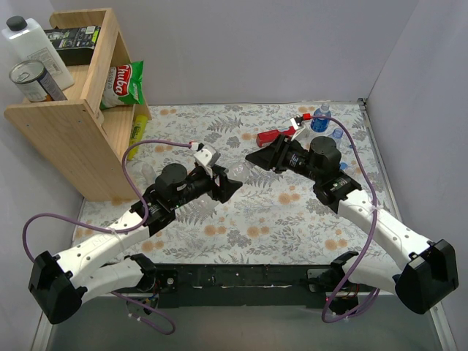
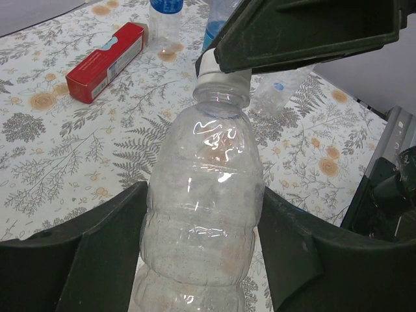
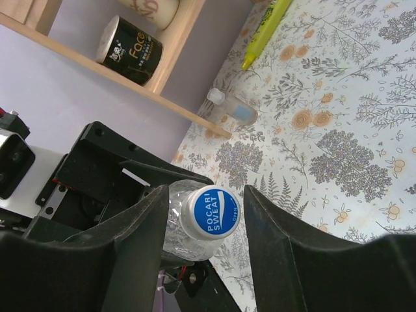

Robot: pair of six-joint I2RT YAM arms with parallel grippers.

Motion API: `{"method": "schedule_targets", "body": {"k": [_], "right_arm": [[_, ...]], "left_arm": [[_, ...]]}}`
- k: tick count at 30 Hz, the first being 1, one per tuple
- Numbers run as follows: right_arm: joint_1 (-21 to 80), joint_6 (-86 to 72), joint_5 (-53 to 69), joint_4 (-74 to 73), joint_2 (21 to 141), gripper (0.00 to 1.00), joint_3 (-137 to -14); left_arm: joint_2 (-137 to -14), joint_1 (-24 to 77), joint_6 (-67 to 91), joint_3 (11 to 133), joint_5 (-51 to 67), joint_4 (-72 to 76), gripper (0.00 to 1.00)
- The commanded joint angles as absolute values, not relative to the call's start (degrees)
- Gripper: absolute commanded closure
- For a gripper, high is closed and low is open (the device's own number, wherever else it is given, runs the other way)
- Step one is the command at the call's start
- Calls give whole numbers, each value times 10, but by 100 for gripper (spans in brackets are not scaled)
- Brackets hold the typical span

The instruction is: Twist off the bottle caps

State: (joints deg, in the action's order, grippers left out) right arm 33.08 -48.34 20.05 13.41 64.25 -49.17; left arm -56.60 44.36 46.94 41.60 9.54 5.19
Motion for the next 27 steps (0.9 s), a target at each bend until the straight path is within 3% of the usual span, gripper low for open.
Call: {"method": "schedule_targets", "body": {"k": [1,4,9,12,13,16,19,27], "right_arm": [[334,-488,193,154,646,45,-504],[334,-490,192,153,649,46,-500],[335,-497,201,179,651,61,-492],[335,-496,213,189,650,87,-494],[335,-495,214,190,650,98,-494],[335,-484,215,192,643,99,-494],[335,-476,220,195,639,99,-497],[335,-462,229,200,636,99,-506]], "left_arm": [[-543,443,467,413,83,67,80],[-541,443,466,412,83,70,80],[-541,443,463,412,89,69,80],[-544,443,465,413,93,69,77],[-546,442,466,416,94,67,70],[-548,443,470,414,98,69,45],[-554,442,474,414,109,72,31],[-588,443,481,430,165,60,22]]}}
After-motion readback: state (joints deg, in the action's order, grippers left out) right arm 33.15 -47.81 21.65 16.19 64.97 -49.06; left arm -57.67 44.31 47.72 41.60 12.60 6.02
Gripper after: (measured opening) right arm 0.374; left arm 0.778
